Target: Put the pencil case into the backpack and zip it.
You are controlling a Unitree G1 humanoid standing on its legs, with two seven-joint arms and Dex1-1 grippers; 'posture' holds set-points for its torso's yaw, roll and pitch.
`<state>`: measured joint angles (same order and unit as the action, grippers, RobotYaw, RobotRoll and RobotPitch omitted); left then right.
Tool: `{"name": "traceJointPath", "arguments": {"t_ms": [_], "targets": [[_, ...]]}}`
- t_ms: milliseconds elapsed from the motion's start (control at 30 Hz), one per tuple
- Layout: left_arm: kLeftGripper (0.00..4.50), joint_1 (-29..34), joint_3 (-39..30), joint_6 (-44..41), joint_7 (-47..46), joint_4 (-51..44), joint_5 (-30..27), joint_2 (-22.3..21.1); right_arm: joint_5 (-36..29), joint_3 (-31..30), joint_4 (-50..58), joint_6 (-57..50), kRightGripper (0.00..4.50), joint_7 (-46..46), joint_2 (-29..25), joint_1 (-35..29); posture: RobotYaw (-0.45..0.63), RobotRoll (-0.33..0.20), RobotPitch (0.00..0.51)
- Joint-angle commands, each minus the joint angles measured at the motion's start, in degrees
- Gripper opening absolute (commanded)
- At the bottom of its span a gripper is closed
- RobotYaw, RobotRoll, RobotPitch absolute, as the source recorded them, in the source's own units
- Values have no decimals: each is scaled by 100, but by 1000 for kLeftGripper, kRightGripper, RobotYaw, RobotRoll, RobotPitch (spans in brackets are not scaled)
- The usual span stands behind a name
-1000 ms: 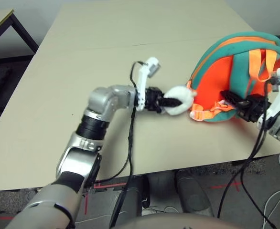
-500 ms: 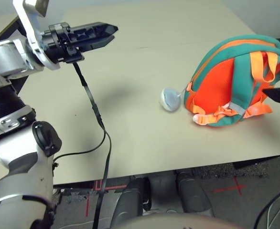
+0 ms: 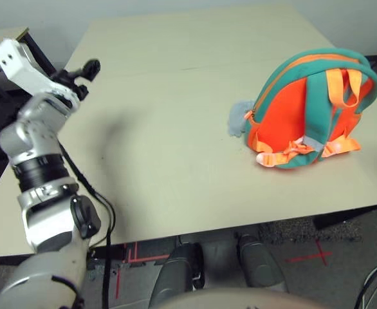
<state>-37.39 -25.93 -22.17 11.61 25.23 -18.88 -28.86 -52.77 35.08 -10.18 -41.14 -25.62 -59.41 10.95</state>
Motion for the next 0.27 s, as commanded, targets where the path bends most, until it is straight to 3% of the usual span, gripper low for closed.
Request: {"name": "traceJointPath", "arguments": {"t_ms": [33,267], "targets": [[4500,410,198,618,-289,227,350,302,718,-518,-630,575,4451,-365,320,321,-172,0,108],[4500,926,221,1211,-732,237,593,506,1656,-933,-1517,1576,4451,-740,864,975,-136,0,95]]}}
